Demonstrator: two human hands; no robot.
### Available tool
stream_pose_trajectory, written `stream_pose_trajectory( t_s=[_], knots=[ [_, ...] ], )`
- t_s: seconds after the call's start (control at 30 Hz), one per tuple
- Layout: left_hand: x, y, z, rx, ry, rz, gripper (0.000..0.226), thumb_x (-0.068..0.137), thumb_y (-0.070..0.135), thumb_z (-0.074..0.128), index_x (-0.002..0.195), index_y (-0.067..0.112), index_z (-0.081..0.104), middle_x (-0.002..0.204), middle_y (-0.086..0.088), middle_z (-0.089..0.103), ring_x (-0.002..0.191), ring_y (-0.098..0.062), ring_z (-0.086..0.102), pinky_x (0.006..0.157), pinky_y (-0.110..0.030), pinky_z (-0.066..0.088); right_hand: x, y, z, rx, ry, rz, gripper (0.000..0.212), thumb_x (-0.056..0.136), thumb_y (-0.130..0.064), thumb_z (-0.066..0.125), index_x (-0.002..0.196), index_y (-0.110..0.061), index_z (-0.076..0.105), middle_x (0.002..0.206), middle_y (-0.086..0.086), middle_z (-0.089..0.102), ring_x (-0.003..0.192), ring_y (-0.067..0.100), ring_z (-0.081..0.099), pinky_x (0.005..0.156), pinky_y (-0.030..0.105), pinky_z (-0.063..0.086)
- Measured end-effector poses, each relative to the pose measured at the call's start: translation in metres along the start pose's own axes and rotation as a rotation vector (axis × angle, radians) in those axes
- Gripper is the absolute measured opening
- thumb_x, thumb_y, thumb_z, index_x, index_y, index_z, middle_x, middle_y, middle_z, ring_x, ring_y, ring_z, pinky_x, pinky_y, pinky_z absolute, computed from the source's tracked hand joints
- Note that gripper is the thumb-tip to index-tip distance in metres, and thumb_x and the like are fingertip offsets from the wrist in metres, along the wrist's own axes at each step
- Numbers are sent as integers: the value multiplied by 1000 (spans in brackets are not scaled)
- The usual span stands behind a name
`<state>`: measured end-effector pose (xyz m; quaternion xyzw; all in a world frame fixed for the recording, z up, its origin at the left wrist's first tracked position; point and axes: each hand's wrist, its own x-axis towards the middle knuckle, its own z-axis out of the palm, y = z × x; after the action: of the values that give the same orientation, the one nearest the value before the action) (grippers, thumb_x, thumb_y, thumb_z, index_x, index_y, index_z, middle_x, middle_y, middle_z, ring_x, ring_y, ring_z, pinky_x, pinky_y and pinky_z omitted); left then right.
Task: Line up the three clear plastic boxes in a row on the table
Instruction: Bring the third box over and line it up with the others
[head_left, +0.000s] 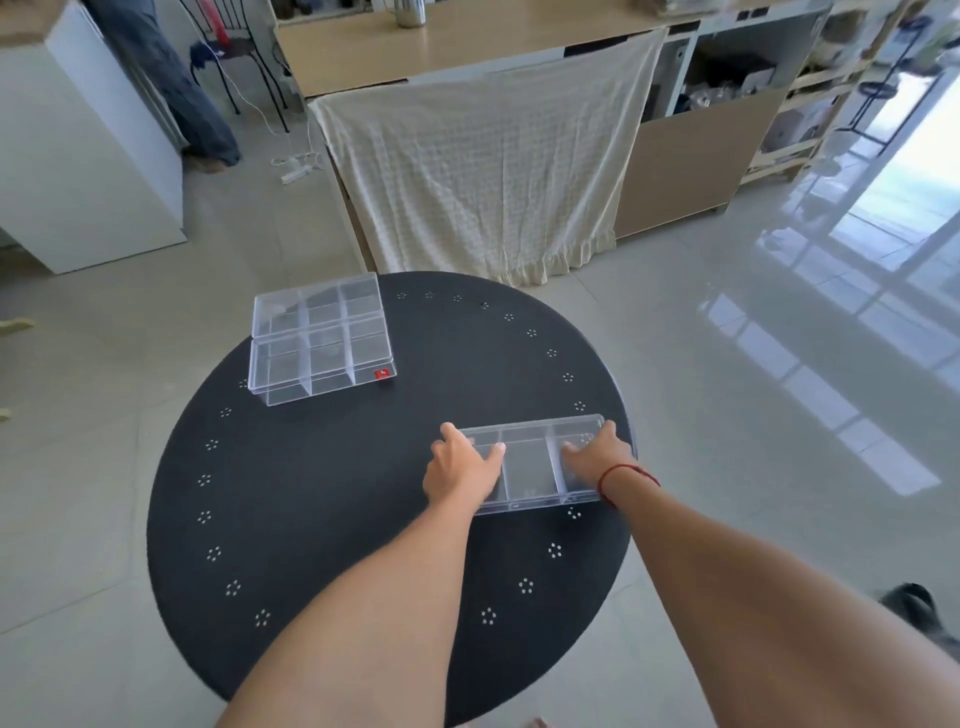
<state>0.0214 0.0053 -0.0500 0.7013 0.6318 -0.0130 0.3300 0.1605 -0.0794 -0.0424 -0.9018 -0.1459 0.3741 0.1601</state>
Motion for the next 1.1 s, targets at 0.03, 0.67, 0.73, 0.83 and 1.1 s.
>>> stream_pose_trajectory(
  t_s=[0.03,0.67,0.73,0.83,1.1],
  knots=[
    [0,-2,-2,-32,12,-15,66,85,51,60,131,12,32,133,-8,51,113,-33,57,76,-36,45,-2,-2,3,11,10,-8,80,91,-39,53,155,-12,13,147,17,45,131,38,50,105,44,42],
    [35,-165,-108,-27,55,-129,99,59,70,71,142,47,21,151,-5,11,130,-36,37,98,-50,43,-65,-131,139,-126,-218,-402,70,91,-23,47,152,-29,14,138,17,46,115,37,57,89,40,49],
    [36,-166,-106,-26,41,-130,100,62,70,69,144,46,18,156,-7,1,136,-36,29,101,-50,39,-65,-136,142,-215,-154,-437,61,92,-22,49,148,-25,24,143,16,42,125,37,50,96,44,46],
    [42,-160,-103,74,148,-82,100,63,73,67,146,42,21,159,-11,-6,142,-34,17,108,-46,35,-65,-146,141,-405,22,-586,43,92,-14,50,135,-16,47,151,15,31,137,33,35,106,44,38],
    [65,-148,-108,168,284,59,67,82,59,61,137,22,49,151,-8,33,137,-26,30,102,-40,41,-53,-161,146,-490,-3,-736,29,94,-12,48,122,-10,56,154,15,31,146,30,26,111,40,38]
  ],
)
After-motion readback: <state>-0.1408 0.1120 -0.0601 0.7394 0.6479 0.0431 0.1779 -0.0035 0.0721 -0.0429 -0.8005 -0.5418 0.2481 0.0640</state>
